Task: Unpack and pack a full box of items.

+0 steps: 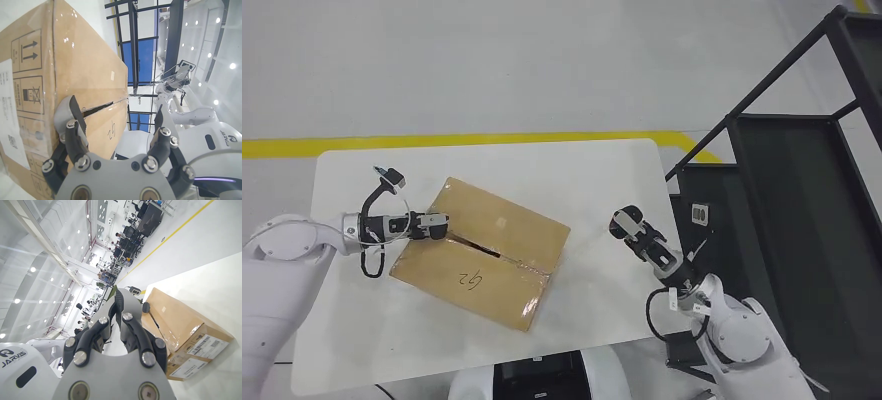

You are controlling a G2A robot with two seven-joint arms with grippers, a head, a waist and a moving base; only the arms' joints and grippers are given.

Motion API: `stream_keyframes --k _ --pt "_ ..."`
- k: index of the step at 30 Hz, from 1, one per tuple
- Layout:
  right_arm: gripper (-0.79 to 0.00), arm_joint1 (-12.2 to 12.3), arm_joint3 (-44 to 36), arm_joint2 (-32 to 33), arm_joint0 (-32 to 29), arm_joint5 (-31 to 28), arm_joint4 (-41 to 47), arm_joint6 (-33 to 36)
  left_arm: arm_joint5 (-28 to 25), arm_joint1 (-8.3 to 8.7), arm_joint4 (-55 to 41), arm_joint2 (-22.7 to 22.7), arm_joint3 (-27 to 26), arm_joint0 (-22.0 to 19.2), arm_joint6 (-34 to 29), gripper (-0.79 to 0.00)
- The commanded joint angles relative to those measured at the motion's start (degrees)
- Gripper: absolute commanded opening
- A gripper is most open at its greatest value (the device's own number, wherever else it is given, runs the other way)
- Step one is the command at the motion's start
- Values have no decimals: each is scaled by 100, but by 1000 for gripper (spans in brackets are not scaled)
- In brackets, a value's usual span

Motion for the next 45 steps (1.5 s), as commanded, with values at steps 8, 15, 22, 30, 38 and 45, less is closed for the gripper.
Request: stream_keyframes --k 8,15,22,30,38,45 --pt "-785 21 -185 375 -416 -365 202 -61 72 -24 75 -6 -91 37 34 0" --pt "-785 27 -223 636 -619 -518 313 -164 85 -35 126 -41 -130 55 52 0" --pt "-785 37 -355 662 -619 -504 351 -37 88 -46 142 -78 -159 78 56 0" --pt "-785 77 5 -81 -54 354 -497 809 75 -51 150 -144 -183 99 43 0" --pt "-785 53 490 -779 496 813 -930 780 41 -28 175 -275 -233 194 30 0" --pt "-625 71 618 -1029 758 1210 -1356 977 24 -6 334 -359 -405 279 46 0"
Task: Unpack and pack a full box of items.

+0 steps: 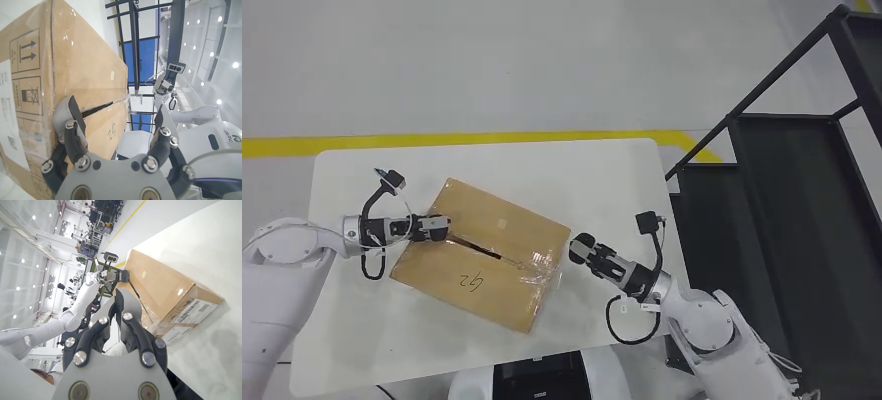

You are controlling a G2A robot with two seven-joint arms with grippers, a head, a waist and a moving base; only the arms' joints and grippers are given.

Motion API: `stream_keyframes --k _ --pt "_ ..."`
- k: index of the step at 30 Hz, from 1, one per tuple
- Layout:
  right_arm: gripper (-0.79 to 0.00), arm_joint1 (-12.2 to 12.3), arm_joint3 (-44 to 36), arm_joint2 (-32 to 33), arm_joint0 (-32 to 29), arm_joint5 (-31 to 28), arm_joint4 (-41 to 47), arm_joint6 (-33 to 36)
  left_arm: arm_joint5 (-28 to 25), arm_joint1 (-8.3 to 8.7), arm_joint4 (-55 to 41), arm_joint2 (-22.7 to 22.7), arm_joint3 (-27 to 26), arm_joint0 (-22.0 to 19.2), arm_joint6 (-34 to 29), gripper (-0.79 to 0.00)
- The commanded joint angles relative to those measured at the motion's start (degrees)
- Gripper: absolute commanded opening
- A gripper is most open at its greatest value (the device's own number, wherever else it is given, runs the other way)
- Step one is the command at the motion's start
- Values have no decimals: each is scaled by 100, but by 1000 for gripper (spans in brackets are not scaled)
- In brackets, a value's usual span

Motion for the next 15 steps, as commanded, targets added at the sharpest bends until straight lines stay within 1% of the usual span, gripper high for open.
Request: stream_keyframes --k 1,2,4,5,9,15 --pt "-499 10 -74 -83 25 122 -199 118 4 9 65 -27 -57 28 21 0" --pt "-422 15 -131 -144 25 164 -273 187 13 11 73 -38 -80 46 32 0" --pt "-40 24 -250 -256 31 273 -478 298 21 11 81 -49 -116 80 54 0" --pt "0 27 -307 -312 36 317 -545 327 19 11 86 -49 -131 94 54 0" --pt "0 38 -462 -524 77 456 -762 469 8 3 80 -46 -170 114 35 0" --pt "0 54 -487 -915 219 848 -1200 832 1 3 111 -81 -185 114 15 0"
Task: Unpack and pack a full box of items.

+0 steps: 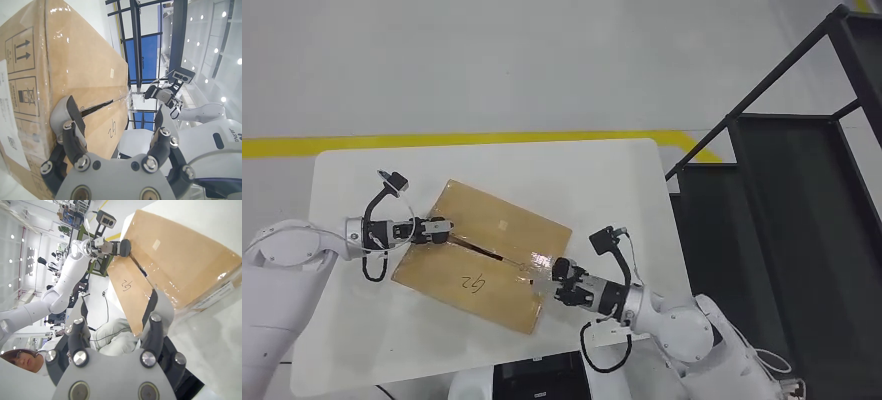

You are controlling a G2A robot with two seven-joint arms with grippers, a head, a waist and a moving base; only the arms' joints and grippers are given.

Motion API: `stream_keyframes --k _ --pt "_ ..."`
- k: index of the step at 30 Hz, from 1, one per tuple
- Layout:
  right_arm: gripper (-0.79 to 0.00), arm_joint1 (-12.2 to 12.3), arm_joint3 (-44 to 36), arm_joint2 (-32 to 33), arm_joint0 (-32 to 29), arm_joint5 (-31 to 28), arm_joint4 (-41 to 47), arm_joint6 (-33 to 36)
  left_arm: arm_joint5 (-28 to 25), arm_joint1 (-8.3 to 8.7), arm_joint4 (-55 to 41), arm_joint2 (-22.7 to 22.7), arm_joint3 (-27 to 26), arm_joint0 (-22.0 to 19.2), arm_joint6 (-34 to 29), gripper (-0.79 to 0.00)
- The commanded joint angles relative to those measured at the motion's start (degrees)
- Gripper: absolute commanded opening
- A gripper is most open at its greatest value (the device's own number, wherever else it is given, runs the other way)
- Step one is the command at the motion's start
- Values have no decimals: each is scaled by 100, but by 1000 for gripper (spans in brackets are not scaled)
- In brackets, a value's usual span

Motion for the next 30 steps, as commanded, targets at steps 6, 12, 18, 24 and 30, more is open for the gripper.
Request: stream_keyframes --k 6,12,18,24,30 --pt "0 23 -111 -310 42 329 -355 235 -18 8 26 -63 17 36 -5 0" --pt "0 57 -227 -450 -93 475 -534 309 -35 13 30 -120 31 60 -5 0" --pt "0 69 -55 -502 -119 569 -464 122 -37 15 32 -154 -19 97 1 0" --pt "0 67 181 -542 -48 544 -262 -111 -63 5 1 -167 -157 81 -17 0" --pt "0 83 209 -574 -12 524 -241 -178 -169 21 -212 -341 -310 106 16 0"
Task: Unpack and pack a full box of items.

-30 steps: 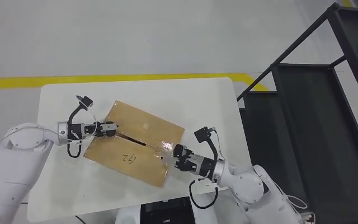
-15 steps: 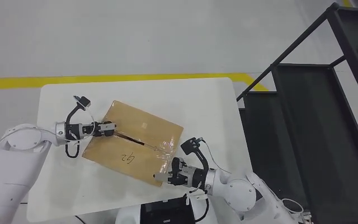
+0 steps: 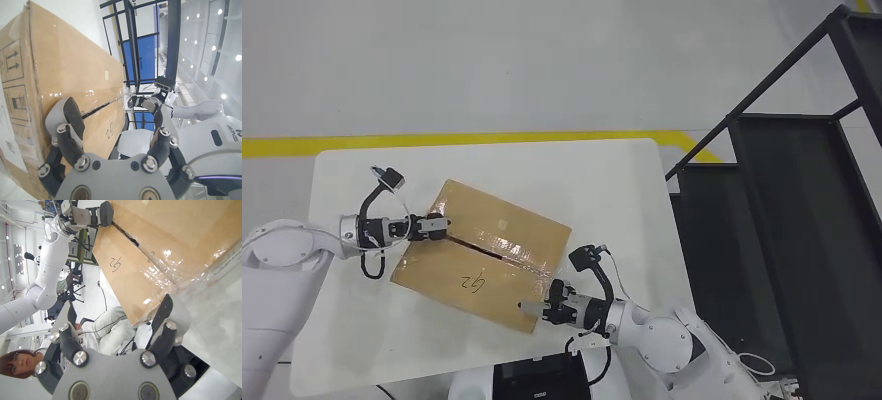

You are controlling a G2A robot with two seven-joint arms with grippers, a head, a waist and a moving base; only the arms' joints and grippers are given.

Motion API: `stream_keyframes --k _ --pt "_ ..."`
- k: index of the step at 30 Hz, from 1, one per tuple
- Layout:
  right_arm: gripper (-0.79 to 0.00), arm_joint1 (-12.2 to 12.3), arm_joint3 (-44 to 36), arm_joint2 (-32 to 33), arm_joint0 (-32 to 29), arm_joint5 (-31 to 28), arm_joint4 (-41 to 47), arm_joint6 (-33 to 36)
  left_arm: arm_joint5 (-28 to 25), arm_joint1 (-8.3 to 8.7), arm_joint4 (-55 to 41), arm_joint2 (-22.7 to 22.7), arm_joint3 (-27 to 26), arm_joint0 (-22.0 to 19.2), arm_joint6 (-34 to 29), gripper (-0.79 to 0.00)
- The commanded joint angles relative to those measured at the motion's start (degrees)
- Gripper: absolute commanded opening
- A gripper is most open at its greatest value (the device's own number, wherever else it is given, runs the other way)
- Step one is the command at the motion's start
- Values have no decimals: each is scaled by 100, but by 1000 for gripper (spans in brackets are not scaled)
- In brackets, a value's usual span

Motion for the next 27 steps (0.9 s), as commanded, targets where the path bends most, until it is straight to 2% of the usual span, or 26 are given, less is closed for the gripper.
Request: stream_keyframes --k 1,6,15,16,18,21,22,24,25,27 --pt "0 7 -3 -8 3 4 -15 -4 -31 13 -39 -82 -68 28 27 0" --pt "0 29 -22 -29 -24 13 -29 0 10 51 5 -237 -279 141 40 0" --pt "0 59 -12 -156 -62 49 -70 14 75 41 145 -196 -337 205 91 0" --pt "-25 63 0 -165 -61 70 -88 26 77 39 152 -194 -336 203 93 0" --pt "-231 73 23 -188 -50 124 -174 60 86 38 163 -199 -345 195 95 0" --pt "-465 82 44 -225 -24 198 -279 67 87 40 168 -225 -361 202 103 0" --pt "-573 85 50 -236 -15 224 -305 60 91 41 168 -234 -368 207 101 0" --pt "-711 90 69 -259 7 291 -388 58 86 44 172 -254 -382 218 98 0" --pt "-767 92 72 -275 18 315 -410 56 89 46 172 -261 -388 225 96 0" --pt "-785 95 85 -301 41 361 -448 50 88 48 175 -278 -400 232 94 0"
